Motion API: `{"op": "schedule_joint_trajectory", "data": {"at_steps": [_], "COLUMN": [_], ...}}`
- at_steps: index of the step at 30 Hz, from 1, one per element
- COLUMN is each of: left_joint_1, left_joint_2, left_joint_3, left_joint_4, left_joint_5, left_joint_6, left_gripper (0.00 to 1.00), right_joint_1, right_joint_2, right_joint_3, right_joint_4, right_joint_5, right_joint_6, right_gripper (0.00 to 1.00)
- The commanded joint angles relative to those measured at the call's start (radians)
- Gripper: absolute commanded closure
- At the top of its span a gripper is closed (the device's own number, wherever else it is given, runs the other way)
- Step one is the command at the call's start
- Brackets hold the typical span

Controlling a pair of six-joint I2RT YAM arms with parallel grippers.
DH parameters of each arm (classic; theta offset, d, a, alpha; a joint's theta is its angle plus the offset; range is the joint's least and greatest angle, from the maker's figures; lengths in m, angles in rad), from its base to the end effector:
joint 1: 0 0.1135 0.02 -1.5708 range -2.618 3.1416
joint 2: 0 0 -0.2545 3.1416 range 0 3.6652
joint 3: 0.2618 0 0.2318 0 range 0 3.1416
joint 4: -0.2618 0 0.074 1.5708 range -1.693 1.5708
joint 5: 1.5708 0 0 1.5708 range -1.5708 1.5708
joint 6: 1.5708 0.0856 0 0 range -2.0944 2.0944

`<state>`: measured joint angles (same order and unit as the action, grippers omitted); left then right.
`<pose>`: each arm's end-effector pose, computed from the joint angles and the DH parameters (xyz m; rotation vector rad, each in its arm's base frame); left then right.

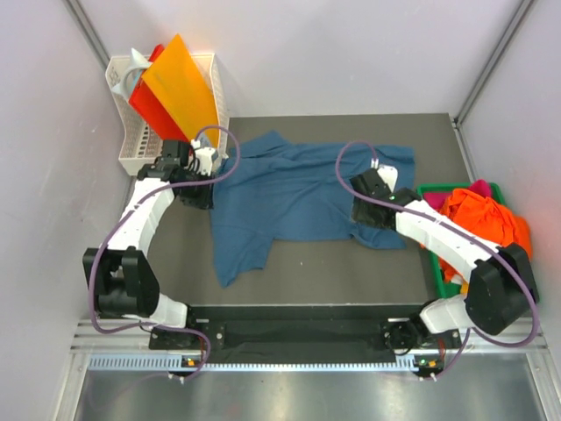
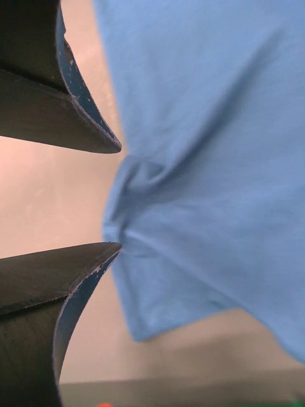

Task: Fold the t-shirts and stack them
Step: Flatten out the tshirt

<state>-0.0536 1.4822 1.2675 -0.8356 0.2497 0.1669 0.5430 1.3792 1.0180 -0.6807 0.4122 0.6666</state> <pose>0.3055 -0.0376 0.2418 0.3717 2.5695 -0.2860 0.2567 0.1149 0.2087 0.2933 2.4665 -0.0447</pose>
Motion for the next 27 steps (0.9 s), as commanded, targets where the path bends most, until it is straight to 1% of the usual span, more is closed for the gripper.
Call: {"op": "schedule_joint_trajectory", "data": {"at_steps": [1, 5, 6, 11, 14, 17, 23, 25, 27], "left_joint_1": [0.000, 0.000, 0.000, 0.000, -0.005, -0.006, -0.014, -0.014, -0.018], "left_joint_2": [-0.114, -0.111, -0.094, -0.088, -0.096, -0.077, 0.035, 0.035, -0.002], "left_joint_3": [-0.074, -0.129, -0.126, -0.117, -0.129, -0.143, -0.142, -0.145, -0.157], "left_joint_4": [-0.007, -0.005, -0.034, -0.120, -0.138, -0.157, -0.244, -0.255, -0.260], "left_joint_5": [-0.042, -0.081, -0.082, -0.021, -0.021, -0.029, 0.017, 0.025, 0.026], "left_joint_6": [0.042, 0.054, 0.056, 0.100, 0.143, 0.158, 0.161, 0.170, 0.180], "left_gripper": [0.71, 0.72, 0.73, 0.73, 0.70, 0.69, 0.69, 0.69, 0.67], "right_joint_1": [0.074, 0.130, 0.141, 0.228, 0.262, 0.279, 0.304, 0.314, 0.325], "right_joint_2": [-0.062, -0.025, -0.014, 0.066, 0.113, 0.150, 0.179, 0.179, 0.176], "right_joint_3": [-0.041, -0.076, -0.073, -0.042, -0.026, -0.009, 0.033, 0.036, 0.027], "right_joint_4": [0.017, 0.047, 0.056, 0.064, 0.069, 0.075, 0.050, 0.044, 0.052], "right_joint_5": [0.048, 0.036, 0.031, 0.037, 0.042, 0.039, 0.056, 0.071, 0.085], "right_joint_6": [0.085, 0.113, 0.119, 0.143, 0.151, 0.162, 0.163, 0.160, 0.159], "right_gripper": [0.42, 0.42, 0.42, 0.42, 0.42, 0.42, 0.42, 0.42, 0.41]}}
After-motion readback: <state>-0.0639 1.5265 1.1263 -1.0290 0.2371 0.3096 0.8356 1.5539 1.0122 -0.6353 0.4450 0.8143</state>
